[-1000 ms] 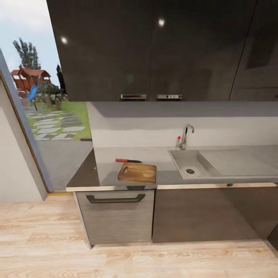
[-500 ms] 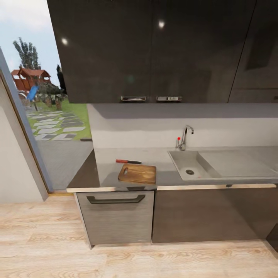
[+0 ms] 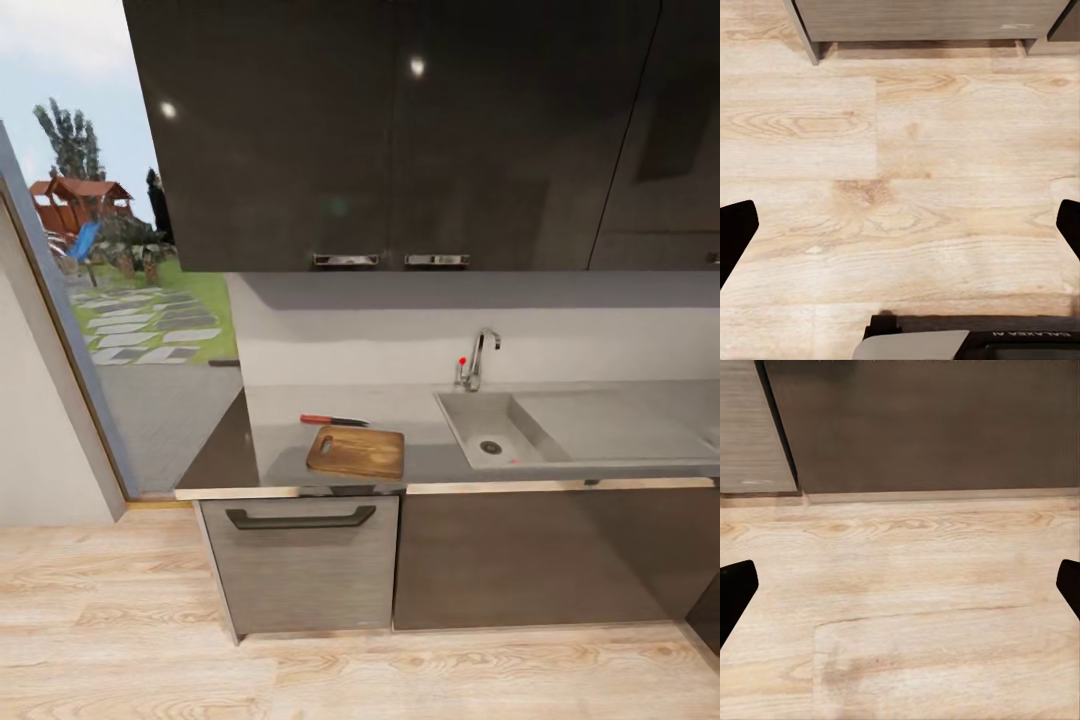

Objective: In the kitchen, take the Vidalia onion out of the sink, dice it on the chopping board with the paring knife, put the diced onion into the bowl on the countertop, then place both the paring knife and the chopping board into the sink.

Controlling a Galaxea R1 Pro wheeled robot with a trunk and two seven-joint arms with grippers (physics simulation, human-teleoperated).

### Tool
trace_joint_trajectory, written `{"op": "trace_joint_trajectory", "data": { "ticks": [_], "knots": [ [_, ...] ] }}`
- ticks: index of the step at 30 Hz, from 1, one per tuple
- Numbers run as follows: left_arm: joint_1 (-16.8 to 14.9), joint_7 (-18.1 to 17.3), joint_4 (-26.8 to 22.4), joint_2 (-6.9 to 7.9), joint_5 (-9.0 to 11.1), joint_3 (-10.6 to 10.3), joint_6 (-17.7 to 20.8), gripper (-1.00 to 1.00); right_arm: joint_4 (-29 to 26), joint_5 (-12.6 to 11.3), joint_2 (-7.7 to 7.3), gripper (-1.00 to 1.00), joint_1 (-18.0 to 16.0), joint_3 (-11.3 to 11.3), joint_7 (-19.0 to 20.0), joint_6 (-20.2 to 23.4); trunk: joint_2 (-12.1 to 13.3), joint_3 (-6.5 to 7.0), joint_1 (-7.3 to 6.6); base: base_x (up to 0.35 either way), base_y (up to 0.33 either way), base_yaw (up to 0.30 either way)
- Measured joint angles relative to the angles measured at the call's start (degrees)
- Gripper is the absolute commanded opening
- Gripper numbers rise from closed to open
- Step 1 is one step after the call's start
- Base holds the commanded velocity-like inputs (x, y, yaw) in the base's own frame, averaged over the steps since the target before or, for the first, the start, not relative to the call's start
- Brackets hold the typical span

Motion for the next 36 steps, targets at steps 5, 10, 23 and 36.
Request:
{"op": "trace_joint_trajectory", "data": {
  "ticks": [5, 10, 23, 36],
  "knots": [
    [0.01, 0.0, -0.02, 0.0, 0.0, 0.0, 0.0, 1.0, 0.0, 0.04, -0.03, 1.0, 0.0, 0.0, 0.0, -0.02, 2.01, 0.9, -1.1, 0.0, 0.0, 0.0],
    [0.02, 0.0, 0.04, 0.0, 0.0, 0.0, 0.0, 1.0, 0.0, 0.04, -0.05, 1.0, 0.0, 0.0, 0.0, 0.0, 4.02, 1.81, -2.2, 0.0, 0.0, 0.0],
    [0.03, 0.0, -0.01, 0.0, 0.0, 0.0, 0.04, 1.0, -0.02, 0.06, -0.07, 1.0, -0.02, 0.0, 0.0, 0.01, 7.57, 3.34, -4.17, 0.0, 0.0, 0.0],
    [0.0, 0.0, -0.11, 0.0, 0.0, 0.0, 0.05, 1.0, -0.02, 0.06, -0.07, 1.0, -0.02, 0.0, 0.0, 0.01, 7.59, 3.34, -4.17, 0.0, 0.0, 0.0]
  ]
}}
